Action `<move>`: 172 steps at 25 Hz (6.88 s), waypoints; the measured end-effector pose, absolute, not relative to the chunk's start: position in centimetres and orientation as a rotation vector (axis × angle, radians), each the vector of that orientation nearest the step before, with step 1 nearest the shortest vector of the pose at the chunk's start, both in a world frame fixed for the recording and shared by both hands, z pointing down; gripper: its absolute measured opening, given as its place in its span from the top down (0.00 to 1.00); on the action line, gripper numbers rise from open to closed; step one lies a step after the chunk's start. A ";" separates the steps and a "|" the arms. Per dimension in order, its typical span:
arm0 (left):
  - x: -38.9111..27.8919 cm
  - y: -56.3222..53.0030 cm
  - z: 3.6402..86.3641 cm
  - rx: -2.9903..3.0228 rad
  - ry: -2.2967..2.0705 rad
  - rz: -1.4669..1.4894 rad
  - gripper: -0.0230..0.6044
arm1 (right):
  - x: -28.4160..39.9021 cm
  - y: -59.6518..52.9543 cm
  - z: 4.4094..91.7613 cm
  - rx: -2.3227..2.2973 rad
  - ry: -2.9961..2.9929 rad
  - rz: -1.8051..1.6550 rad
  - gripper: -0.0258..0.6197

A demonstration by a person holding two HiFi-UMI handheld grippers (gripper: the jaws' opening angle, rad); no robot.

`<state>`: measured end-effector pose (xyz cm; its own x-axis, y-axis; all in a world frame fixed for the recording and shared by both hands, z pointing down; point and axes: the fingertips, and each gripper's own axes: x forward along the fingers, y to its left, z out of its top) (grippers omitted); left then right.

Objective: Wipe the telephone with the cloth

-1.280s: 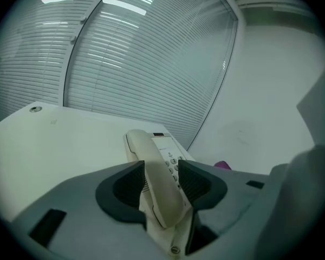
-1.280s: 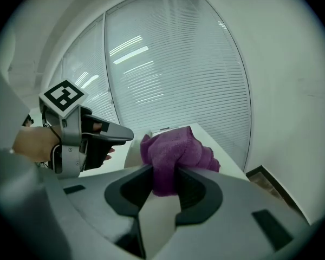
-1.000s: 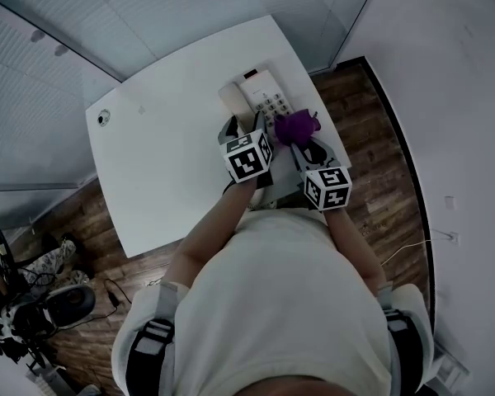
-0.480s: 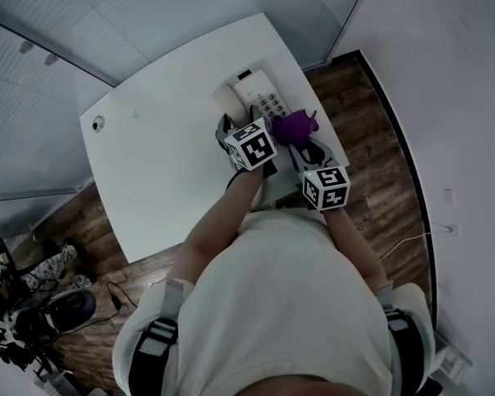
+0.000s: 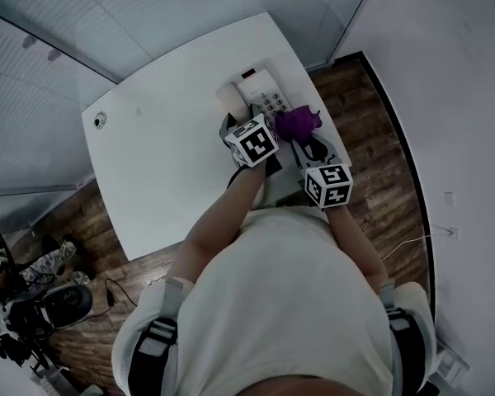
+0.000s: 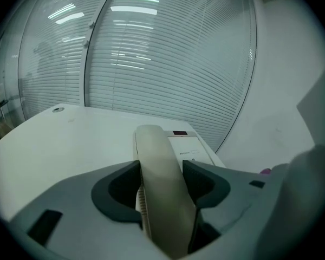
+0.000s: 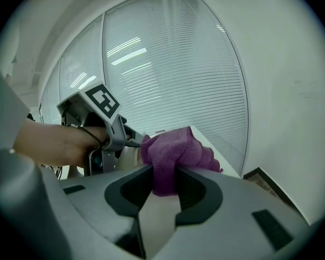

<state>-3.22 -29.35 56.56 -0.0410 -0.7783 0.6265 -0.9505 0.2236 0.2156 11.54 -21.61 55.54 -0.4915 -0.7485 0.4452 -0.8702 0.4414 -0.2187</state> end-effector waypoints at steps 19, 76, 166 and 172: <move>-1.8 -26.3 52.3 1.813 -1.501 -0.022 0.59 | 11.5 -22.9 52.3 1.429 -2.486 0.513 0.76; -2.9 -20.5 44.2 1.888 -0.813 -0.712 0.60 | 1.4 -19.2 44.9 0.859 -2.898 0.463 0.76; -4.4 -27.2 53.3 1.719 -1.491 -0.230 0.60 | 8.9 -18.4 49.8 1.045 -2.702 0.613 0.77; -4.2 -27.4 54.6 1.671 -1.554 -0.167 0.60 | 9.4 -18.4 50.0 1.029 -2.704 0.629 0.76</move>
<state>-4.17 -27.38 54.63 0.2265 -0.8771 0.4236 -0.7669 0.1075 0.6327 9.37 -18.38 49.96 -0.7440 -0.5917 0.3104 -0.6679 0.6706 -0.3227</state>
